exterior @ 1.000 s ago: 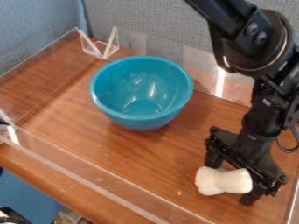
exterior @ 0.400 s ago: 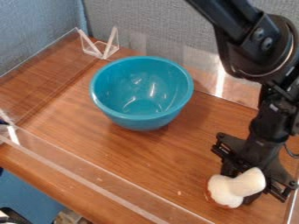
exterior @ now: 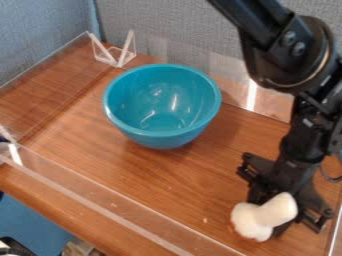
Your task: Put the mushroom in the blue bowl
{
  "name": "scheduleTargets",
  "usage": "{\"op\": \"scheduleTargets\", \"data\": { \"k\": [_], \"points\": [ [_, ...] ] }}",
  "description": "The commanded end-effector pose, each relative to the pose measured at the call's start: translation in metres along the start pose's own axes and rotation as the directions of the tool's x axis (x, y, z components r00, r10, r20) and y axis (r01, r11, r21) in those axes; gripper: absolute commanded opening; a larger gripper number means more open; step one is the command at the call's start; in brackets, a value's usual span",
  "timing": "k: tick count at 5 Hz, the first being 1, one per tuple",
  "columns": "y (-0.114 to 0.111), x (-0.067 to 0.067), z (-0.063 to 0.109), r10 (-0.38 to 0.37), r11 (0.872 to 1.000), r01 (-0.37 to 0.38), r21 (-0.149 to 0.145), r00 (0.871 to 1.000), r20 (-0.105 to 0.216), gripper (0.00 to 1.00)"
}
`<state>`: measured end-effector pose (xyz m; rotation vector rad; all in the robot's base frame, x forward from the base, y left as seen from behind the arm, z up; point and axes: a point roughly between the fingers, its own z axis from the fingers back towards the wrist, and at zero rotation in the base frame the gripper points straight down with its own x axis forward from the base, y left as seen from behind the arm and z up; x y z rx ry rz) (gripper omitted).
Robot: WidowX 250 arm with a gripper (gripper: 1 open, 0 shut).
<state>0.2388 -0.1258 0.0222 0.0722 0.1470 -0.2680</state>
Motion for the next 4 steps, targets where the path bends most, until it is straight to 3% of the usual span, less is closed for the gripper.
{"op": "scheduleTargets", "data": {
  "k": [1, 2, 3, 4],
  "points": [
    [0.012, 0.002, 0.034, 0.022, 1.000, -0.021, -0.013, 0.997, 0.074, 0.00],
    [0.026, 0.000, 0.067, 0.043, 0.999, -0.042, -0.017, 0.991, 0.125, 0.00],
    [0.056, -0.006, 0.116, 0.095, 0.995, -0.098, 0.001, 0.969, 0.227, 0.00],
    [0.110, -0.012, 0.152, 0.192, 0.980, -0.198, -0.009, 0.941, 0.280, 0.00]
  ]
}}
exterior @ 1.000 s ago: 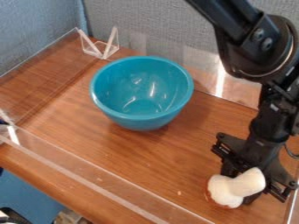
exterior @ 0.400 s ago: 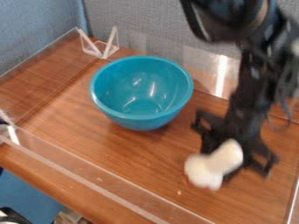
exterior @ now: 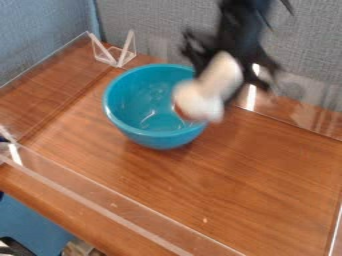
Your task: Put the mushroom in the blue bowl
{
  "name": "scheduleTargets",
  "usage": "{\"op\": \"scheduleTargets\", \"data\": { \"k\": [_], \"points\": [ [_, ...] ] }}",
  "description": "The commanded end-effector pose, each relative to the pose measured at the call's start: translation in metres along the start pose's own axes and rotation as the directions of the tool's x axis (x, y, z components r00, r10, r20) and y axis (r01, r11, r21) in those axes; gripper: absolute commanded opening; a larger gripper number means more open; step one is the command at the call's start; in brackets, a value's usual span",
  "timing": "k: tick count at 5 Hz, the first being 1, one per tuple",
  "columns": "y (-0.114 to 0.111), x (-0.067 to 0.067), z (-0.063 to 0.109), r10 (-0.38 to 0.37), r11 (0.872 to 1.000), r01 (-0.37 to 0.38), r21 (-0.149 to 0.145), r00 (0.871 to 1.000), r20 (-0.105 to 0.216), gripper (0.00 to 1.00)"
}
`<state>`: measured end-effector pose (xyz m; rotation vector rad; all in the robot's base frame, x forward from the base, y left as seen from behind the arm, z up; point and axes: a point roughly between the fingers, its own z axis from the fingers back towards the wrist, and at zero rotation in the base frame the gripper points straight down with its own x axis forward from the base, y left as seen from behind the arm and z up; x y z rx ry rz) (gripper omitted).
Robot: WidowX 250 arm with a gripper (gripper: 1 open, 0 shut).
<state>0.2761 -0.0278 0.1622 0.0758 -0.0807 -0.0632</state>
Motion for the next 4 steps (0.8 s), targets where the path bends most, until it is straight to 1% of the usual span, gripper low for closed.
{"op": "scheduleTargets", "data": {
  "k": [1, 2, 3, 4],
  "points": [
    [-0.009, 0.003, 0.002, -0.051, 0.998, 0.054, -0.037, 0.997, 0.057, 0.00],
    [-0.041, 0.003, -0.012, -0.127, 0.990, 0.130, -0.064, 0.991, 0.041, 0.00],
    [-0.054, 0.005, -0.029, -0.165, 0.982, 0.167, -0.084, 0.986, 0.027, 0.00],
    [-0.073, 0.007, -0.040, -0.220, 0.969, 0.222, -0.110, 0.975, 0.031, 0.00]
  ]
}}
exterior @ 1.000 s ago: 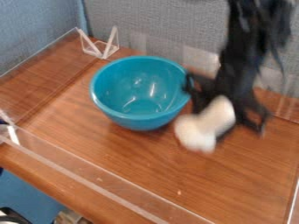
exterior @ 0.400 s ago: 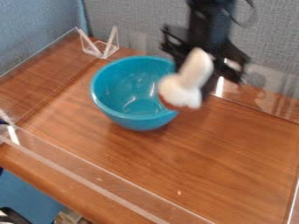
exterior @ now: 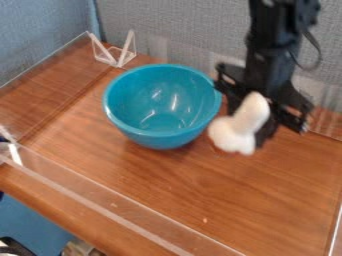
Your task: Put the mushroom in the blue bowl
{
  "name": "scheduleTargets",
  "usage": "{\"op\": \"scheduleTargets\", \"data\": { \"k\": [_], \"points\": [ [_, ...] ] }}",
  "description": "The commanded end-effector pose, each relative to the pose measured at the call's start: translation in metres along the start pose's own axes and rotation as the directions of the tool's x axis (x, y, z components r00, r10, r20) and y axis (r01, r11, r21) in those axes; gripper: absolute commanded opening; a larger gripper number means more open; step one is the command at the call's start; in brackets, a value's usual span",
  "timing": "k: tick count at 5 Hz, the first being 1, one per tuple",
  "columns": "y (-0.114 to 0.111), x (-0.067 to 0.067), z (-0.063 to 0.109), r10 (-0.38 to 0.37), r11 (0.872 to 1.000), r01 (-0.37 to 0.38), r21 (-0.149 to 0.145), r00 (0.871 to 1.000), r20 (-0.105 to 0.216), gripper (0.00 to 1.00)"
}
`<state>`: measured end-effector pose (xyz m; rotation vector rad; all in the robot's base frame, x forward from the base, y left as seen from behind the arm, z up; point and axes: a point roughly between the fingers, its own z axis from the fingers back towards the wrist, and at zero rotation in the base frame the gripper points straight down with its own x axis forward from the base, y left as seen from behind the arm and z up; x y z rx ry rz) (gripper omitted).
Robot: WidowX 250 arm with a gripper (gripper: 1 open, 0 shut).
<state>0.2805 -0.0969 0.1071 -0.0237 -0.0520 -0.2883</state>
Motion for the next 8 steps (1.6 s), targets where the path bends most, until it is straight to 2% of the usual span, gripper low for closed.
{"op": "scheduleTargets", "data": {
  "k": [1, 3, 8],
  "points": [
    [-0.005, 0.010, -0.010, -0.027, 0.999, 0.027, -0.017, 0.999, 0.020, 0.00],
    [0.000, 0.009, 0.001, -0.022, 0.999, 0.024, -0.027, 0.998, 0.065, 0.00],
    [0.000, 0.012, 0.004, -0.031, 0.998, 0.038, -0.047, 0.991, 0.132, 0.00]
  ]
}}
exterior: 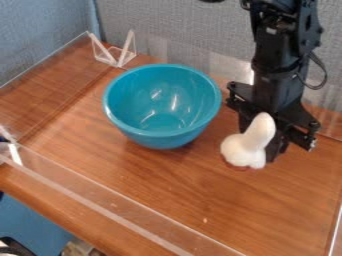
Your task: Put the mushroom in the blue bowl
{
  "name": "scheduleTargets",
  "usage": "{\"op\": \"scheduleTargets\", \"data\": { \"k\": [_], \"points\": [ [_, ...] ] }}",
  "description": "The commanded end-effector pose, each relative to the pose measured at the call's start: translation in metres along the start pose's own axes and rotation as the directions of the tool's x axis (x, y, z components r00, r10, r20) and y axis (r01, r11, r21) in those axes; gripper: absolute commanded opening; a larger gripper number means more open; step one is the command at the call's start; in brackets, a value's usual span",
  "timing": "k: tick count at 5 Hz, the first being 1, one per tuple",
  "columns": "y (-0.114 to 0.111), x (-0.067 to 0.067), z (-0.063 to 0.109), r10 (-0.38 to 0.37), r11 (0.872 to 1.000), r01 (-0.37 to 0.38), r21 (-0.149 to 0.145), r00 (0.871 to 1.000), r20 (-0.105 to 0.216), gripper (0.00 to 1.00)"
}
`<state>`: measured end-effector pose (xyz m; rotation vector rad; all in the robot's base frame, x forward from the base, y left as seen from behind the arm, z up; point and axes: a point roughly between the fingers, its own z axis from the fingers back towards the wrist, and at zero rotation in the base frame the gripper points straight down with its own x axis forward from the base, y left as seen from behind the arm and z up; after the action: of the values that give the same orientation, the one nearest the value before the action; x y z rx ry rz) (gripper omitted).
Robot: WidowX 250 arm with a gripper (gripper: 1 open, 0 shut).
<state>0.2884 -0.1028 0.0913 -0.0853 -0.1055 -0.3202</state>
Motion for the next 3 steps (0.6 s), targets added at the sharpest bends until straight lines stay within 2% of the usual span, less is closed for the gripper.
{"op": "scheduleTargets", "data": {
  "k": [1, 2, 3],
  "points": [
    [0.019, -0.002, 0.040, 0.033, 0.999, -0.035, 0.026, 0.996, 0.081, 0.00],
    [0.067, -0.011, 0.054, 0.138, 0.989, -0.142, 0.051, 0.988, 0.076, 0.00],
    [0.114, -0.018, 0.053, 0.214, 0.974, -0.218, 0.068, 0.975, 0.062, 0.00]
  ]
}}
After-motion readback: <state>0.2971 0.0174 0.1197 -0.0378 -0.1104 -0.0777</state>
